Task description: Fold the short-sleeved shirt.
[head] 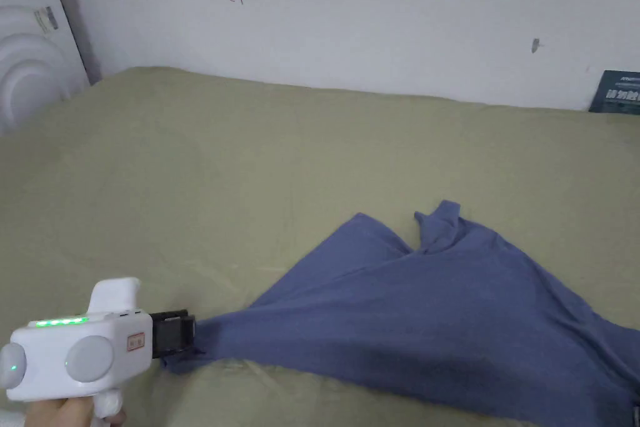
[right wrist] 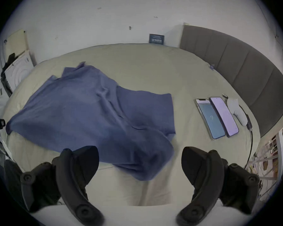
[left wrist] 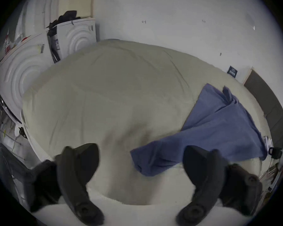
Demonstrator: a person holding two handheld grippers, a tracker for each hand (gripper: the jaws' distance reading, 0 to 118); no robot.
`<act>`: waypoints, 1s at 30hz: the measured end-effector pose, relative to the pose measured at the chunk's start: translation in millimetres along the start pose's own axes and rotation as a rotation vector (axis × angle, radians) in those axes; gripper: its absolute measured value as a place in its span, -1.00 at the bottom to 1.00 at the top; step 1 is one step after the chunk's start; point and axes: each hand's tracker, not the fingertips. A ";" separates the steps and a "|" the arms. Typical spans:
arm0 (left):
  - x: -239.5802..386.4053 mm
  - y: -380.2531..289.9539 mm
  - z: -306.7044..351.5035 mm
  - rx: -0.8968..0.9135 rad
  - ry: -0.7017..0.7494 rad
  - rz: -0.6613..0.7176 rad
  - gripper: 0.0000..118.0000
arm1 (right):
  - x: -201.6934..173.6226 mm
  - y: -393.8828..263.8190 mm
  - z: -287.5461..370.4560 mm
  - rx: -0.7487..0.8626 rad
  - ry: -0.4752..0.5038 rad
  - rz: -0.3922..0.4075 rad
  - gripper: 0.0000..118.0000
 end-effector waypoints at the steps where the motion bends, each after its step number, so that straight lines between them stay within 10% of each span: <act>1: -3.4 -0.8 6.8 0.007 -0.015 0.009 0.10 | -14.8 4.8 9.3 0.033 0.029 0.026 -0.21; 2: -5.5 -2.2 11.5 0.017 -0.019 0.011 -0.77 | -27.9 6.4 18.5 0.058 0.038 0.031 -0.91; 3: -4.3 -3.8 13.6 0.024 -0.005 0.006 -1.00 | -44.1 6.8 27.8 0.089 0.025 0.032 -1.00; 11: -14.9 -14.3 7.8 -0.018 -0.040 -0.008 -1.00 | -115.4 -26.2 52.6 0.180 0.194 0.112 -1.00; 14: -19.6 -10.6 -1.6 -0.036 -0.073 0.009 -0.84 | -131.3 -38.8 54.8 0.152 0.228 0.124 -1.00; 17: -22.8 0.1 -16.9 -0.091 -0.103 -0.018 0.88 | -140.8 -49.9 49.4 0.120 0.252 0.155 -1.00; 24: -20.4 16.7 -63.8 -0.168 -0.048 -0.098 0.96 | -143.1 -64.8 29.0 0.037 0.252 0.142 -1.00; 26: -21.6 16.8 -71.1 -0.221 -0.047 -0.113 0.42 | -141.4 -65.1 25.2 0.025 0.248 0.145 -1.00; 28: -17.9 14.9 -66.1 -0.230 -0.115 -0.119 -0.98 | -140.7 -62.8 22.3 0.021 0.246 0.141 -1.00; 30: -16.5 15.9 -61.9 -0.220 -0.109 -0.112 -0.98 | -139.8 -59.2 17.6 0.019 0.243 0.138 -1.00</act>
